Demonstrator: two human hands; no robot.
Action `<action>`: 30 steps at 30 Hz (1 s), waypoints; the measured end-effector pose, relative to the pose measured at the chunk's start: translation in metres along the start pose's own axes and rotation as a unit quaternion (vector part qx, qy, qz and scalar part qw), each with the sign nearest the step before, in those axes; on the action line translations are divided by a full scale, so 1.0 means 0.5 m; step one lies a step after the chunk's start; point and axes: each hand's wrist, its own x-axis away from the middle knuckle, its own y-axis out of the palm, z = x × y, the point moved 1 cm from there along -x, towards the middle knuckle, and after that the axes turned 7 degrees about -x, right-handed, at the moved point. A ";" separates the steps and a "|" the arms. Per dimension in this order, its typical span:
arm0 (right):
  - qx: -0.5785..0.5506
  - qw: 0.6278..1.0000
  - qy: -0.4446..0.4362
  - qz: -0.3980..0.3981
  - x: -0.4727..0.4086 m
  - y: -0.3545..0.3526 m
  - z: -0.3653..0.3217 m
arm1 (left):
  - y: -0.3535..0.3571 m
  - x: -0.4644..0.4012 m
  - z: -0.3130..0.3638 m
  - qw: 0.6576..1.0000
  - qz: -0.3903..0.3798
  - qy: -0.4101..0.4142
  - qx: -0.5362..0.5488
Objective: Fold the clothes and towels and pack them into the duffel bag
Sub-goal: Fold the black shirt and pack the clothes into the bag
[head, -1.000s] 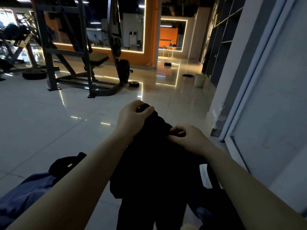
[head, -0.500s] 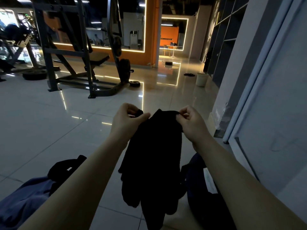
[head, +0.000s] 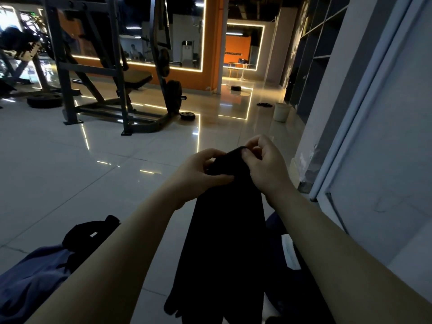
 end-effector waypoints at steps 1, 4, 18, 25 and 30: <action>0.006 1.000 -0.012 0.013 0.005 -0.003 0.000 | 0.005 -0.002 0.002 1.000 0.015 0.007 0.003; -0.011 0.998 -0.013 0.063 0.025 -0.010 0.018 | 0.012 -0.006 0.012 0.997 0.071 0.018 0.021; 0.108 0.956 0.201 -0.183 -0.042 -0.041 0.216 | -0.173 0.048 -0.025 0.941 0.255 -0.005 -0.222; 0.262 0.964 0.001 -0.042 -0.084 -0.075 0.194 | -0.249 0.062 -0.134 0.925 0.254 -0.142 -0.246; 0.328 0.944 0.005 0.029 -0.071 -0.113 0.213 | -0.261 0.056 -0.154 0.929 0.313 -0.144 -0.134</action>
